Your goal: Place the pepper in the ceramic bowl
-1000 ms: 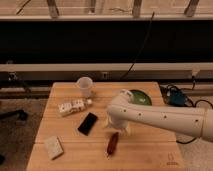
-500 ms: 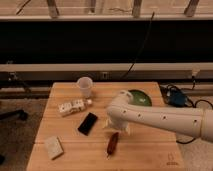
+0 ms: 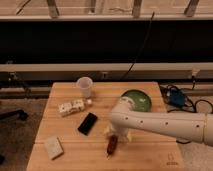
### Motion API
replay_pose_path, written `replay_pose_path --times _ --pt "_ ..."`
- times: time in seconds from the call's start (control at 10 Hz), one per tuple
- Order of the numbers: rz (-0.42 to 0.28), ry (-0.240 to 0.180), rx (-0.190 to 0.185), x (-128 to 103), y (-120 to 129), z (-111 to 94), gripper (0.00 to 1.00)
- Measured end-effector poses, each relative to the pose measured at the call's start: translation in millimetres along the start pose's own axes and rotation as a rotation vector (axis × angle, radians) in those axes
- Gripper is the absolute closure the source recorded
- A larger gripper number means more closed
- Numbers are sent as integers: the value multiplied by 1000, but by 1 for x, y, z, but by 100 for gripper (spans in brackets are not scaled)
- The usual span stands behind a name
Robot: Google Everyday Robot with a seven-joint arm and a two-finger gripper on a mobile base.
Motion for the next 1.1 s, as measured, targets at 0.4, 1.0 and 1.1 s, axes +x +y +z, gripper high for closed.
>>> replay_pose_path --times 0.4,1.0,1.1 --pt "0 -18 -1 -11 2 8 30" --pt "-69 -30 -26 -23 3 14 92" --pt "-79 -35 -22 -24 4 13 98"
